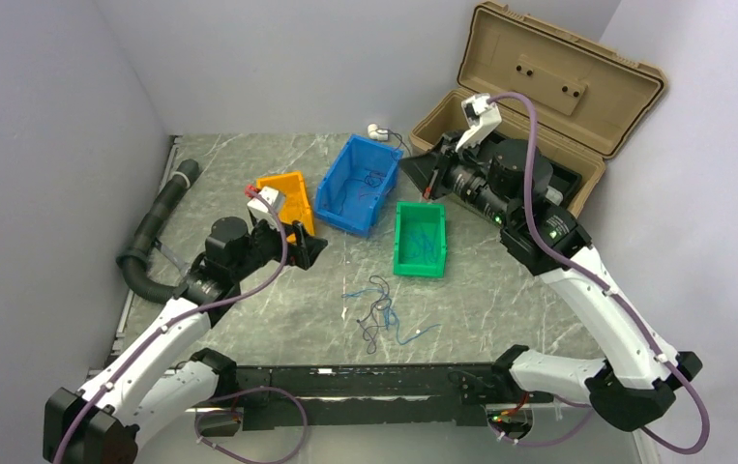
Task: Untangle the cables
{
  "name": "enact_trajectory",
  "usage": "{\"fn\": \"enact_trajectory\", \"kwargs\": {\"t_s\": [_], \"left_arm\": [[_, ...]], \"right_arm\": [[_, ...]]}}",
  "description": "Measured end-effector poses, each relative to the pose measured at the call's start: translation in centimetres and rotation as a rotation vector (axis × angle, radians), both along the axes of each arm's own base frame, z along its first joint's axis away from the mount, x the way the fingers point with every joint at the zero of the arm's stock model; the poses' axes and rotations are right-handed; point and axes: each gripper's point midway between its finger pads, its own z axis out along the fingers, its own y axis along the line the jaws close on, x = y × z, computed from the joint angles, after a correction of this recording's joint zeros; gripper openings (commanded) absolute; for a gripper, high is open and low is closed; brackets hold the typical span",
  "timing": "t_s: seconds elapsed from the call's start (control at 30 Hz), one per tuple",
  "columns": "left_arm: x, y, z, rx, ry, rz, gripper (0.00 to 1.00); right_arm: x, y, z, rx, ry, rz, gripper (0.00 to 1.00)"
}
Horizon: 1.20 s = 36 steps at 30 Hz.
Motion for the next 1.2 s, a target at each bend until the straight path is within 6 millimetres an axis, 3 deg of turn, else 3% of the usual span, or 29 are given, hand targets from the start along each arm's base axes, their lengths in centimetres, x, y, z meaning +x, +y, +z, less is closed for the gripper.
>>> {"fn": "enact_trajectory", "kwargs": {"t_s": [0.27,0.5,0.73,0.93,1.1,1.2], "left_arm": [[-0.3,-0.6,0.7,-0.047,-0.055,-0.028,0.99],[0.0,0.0,-0.1,-0.048,-0.033,0.024,0.99],[0.1,1.2,0.1,-0.042,-0.034,0.09,1.0],[-0.1,1.6,0.3,-0.047,-0.029,0.112,0.99],[0.0,1.8,0.4,-0.047,-0.032,0.121,1.0],[0.0,1.9,0.2,-0.043,-0.027,0.126,0.99]], "right_arm": [[1.3,0.8,1.5,-0.013,-0.006,-0.007,0.0],[3.6,1.3,0.1,-0.038,0.028,-0.029,0.0],[7.8,2.0,-1.0,-0.048,0.062,-0.046,0.0],[11.1,0.7,0.4,0.022,0.039,-0.083,0.0],[14.0,0.8,1.8,0.088,-0.009,-0.086,0.0],[16.3,1.3,0.8,0.106,-0.006,-0.086,0.0]]}}
